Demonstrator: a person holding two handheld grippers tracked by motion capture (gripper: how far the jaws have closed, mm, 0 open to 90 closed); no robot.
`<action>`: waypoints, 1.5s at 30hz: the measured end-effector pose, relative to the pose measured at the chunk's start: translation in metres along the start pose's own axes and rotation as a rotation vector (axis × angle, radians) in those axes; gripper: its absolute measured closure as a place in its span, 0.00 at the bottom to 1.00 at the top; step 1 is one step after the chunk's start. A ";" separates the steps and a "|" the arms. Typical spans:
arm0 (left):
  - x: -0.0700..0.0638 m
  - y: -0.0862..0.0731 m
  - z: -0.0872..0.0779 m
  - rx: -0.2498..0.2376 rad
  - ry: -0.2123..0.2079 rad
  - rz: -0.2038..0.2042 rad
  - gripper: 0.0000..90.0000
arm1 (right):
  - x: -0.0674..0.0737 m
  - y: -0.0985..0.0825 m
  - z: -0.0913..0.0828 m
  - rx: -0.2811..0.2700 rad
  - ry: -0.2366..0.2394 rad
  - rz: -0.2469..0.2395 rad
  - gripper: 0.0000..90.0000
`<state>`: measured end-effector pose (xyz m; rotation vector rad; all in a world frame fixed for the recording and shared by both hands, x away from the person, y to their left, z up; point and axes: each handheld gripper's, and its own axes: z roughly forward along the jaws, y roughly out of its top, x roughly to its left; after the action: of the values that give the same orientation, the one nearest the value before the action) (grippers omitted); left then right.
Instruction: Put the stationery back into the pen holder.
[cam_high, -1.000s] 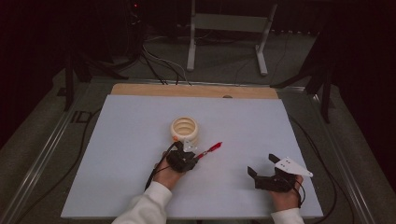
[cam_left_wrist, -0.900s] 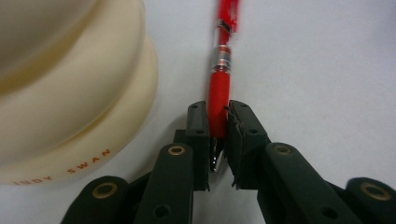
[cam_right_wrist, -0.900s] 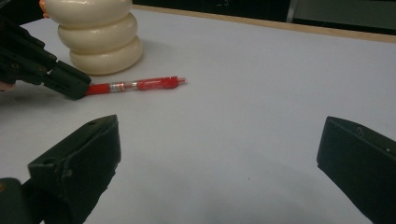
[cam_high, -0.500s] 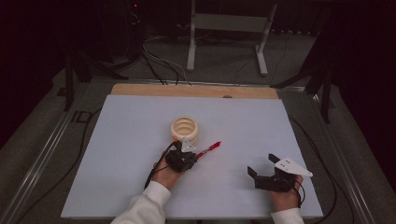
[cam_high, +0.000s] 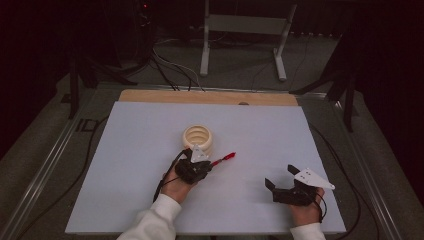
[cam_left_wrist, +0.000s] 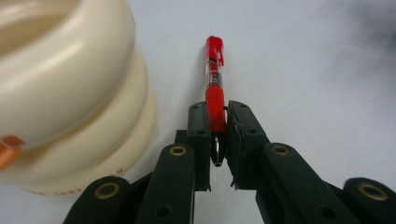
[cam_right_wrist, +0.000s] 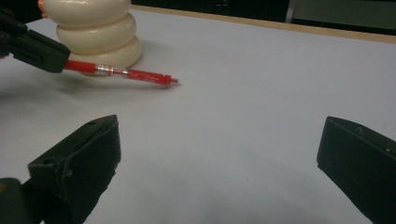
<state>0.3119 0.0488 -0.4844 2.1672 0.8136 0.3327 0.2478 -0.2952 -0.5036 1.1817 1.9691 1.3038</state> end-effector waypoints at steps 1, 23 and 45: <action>0.000 0.001 -0.001 -0.005 0.002 0.000 0.90 | 0.000 0.000 0.000 0.000 0.000 0.000 0.00; 0.001 0.027 -0.030 -0.089 -0.035 0.003 0.90 | 0.000 0.000 0.000 -0.001 0.001 0.001 0.00; 0.018 0.050 -0.053 -0.125 -0.040 -0.001 0.90 | 0.000 0.000 0.000 0.000 0.002 0.002 0.00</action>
<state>0.3225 0.0664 -0.4124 2.0509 0.7514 0.3294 0.2477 -0.2949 -0.5036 1.1828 1.9696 1.3068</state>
